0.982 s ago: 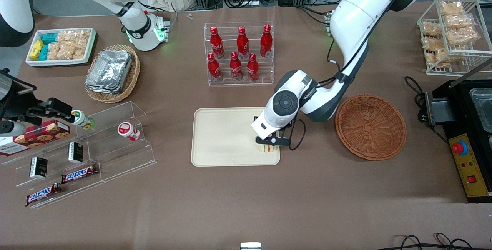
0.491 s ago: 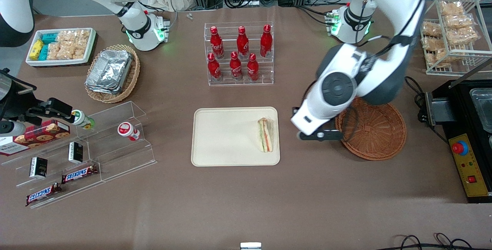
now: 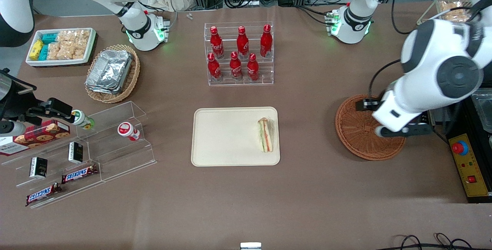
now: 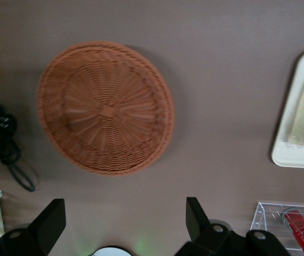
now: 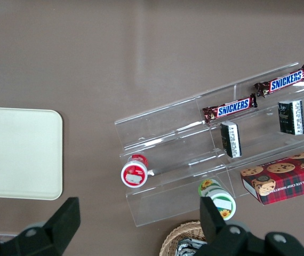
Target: Place sandwich from basket to tray
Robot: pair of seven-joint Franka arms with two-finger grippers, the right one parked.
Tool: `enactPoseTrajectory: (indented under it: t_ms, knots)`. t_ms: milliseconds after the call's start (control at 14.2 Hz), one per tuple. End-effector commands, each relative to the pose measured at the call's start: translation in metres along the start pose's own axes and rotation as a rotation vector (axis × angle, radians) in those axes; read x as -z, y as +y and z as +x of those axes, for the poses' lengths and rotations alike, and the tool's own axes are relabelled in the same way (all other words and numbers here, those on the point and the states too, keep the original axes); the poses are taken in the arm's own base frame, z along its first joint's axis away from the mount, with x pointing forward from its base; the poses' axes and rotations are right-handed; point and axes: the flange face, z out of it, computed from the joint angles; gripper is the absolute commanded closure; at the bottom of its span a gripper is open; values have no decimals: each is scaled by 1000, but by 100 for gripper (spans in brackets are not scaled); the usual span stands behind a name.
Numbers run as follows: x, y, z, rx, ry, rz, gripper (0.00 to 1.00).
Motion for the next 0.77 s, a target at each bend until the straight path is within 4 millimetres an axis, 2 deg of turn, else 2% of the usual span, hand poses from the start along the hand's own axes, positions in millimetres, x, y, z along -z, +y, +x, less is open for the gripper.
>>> enactPoseTrajectory:
  t_ms: [0,70,281,632,702]
  knots:
    - [6,-41,-4,72,-24,8,0]
    - [7,-53,-6,86,-37,11,0]
    - [15,-58,-5,86,-21,7,0]
    - [17,-60,-5,87,-8,25,0]
    - [18,-67,-4,86,-8,22,0]
